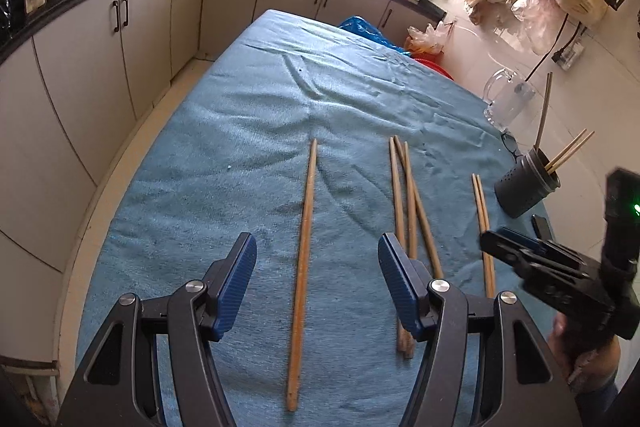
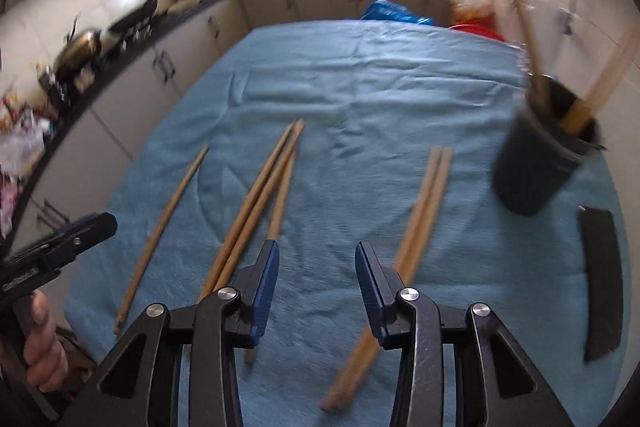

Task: Organize utensils
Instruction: 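Move both open tools back over the remaining chopsticks on the cloth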

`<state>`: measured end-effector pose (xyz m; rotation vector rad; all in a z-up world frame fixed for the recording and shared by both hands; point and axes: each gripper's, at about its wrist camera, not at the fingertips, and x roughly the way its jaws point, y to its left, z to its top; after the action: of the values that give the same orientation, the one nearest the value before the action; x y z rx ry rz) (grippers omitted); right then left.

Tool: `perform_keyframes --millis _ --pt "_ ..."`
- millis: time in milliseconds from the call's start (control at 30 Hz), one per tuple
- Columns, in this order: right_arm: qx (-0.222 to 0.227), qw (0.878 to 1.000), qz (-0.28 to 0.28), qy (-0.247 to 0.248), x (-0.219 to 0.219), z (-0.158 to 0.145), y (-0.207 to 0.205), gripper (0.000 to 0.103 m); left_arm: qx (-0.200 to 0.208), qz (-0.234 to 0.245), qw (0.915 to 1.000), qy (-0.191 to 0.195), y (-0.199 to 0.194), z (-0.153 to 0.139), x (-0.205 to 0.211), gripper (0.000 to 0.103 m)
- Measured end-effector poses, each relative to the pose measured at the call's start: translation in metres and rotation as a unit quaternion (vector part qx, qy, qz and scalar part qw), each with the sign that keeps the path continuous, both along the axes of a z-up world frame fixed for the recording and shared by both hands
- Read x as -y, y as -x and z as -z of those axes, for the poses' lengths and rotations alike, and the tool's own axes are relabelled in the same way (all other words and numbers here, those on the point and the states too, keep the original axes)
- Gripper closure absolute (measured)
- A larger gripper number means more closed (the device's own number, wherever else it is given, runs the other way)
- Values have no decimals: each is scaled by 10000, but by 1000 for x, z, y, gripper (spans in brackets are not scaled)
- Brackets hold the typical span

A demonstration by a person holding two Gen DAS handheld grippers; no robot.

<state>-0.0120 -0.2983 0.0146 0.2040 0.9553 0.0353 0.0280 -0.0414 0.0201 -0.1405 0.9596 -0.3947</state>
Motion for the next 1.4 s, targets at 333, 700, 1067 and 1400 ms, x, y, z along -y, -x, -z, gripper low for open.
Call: perform_keyframes --millis 333,700,1067,1400 --pt "-652 9972 -261 250 -35 45 -40 75 -141 -61 9999 6 -15 12 -12 41" --pt "-911 9957 -110 -130 -6 37 -19 93 -353 72 9991 -206 -42 27 13 41" --pt "-259 9967 599 -478 59 -12 -27 76 -601 80 9959 -674 -87 43 40 44" --pt "-773 9964 -73 -348 18 20 -78 71 -518 -46 9904 -1278 -100 45 52 87"
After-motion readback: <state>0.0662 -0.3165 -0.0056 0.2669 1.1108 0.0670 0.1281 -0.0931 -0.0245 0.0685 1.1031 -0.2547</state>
